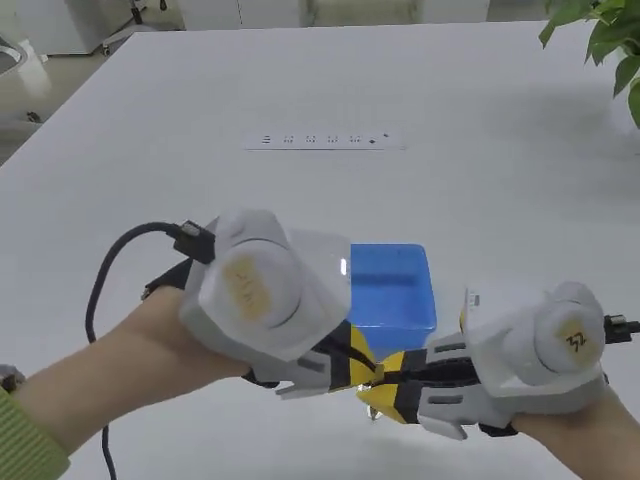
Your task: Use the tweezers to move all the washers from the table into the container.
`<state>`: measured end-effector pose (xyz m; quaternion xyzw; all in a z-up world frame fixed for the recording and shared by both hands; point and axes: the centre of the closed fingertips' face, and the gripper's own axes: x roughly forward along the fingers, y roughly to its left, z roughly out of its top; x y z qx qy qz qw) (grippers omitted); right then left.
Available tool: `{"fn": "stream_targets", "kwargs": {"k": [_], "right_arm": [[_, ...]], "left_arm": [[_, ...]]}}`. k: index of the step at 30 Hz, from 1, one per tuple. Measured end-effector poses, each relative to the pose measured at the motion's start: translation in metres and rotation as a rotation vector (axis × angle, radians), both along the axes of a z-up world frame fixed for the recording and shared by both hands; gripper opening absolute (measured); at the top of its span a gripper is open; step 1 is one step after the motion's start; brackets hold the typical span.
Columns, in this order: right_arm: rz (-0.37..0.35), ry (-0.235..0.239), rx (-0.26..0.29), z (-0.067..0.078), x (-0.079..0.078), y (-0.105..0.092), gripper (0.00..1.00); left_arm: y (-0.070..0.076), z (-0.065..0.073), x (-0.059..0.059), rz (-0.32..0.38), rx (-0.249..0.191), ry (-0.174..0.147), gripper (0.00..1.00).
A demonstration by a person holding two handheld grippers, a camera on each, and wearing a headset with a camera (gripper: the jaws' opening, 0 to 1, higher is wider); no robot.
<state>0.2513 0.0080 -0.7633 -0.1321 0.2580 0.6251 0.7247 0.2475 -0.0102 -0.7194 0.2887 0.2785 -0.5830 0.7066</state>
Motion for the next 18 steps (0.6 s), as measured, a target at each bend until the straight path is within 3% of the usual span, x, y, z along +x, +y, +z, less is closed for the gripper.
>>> {"fn": "stream_targets", "kwargs": {"k": [5, 8, 10, 13, 18], "right_arm": [[-0.096, 0.062, 0.036, 0.000, 0.011, -0.007, 0.01], [-0.167, 0.120, 0.112, 0.010, 0.017, -0.007, 0.01], [-0.197, 0.150, 0.154, 0.019, 0.020, -0.007, 0.01], [-0.205, 0.145, 0.172, 0.030, 0.023, -0.008, 0.01], [-0.206, 0.122, 0.181, 0.048, 0.026, -0.005, 0.01]], "left_arm": [[0.015, 0.012, 0.004, 0.188, -0.132, 0.024, 0.14], [0.030, 0.022, 0.002, 0.327, -0.236, 0.043, 0.25], [0.042, 0.024, -0.002, 0.400, -0.270, 0.049, 0.31], [0.055, 0.023, -0.009, 0.472, -0.288, 0.037, 0.38], [0.065, 0.029, -0.018, 0.601, -0.395, 0.054, 0.51]]}}
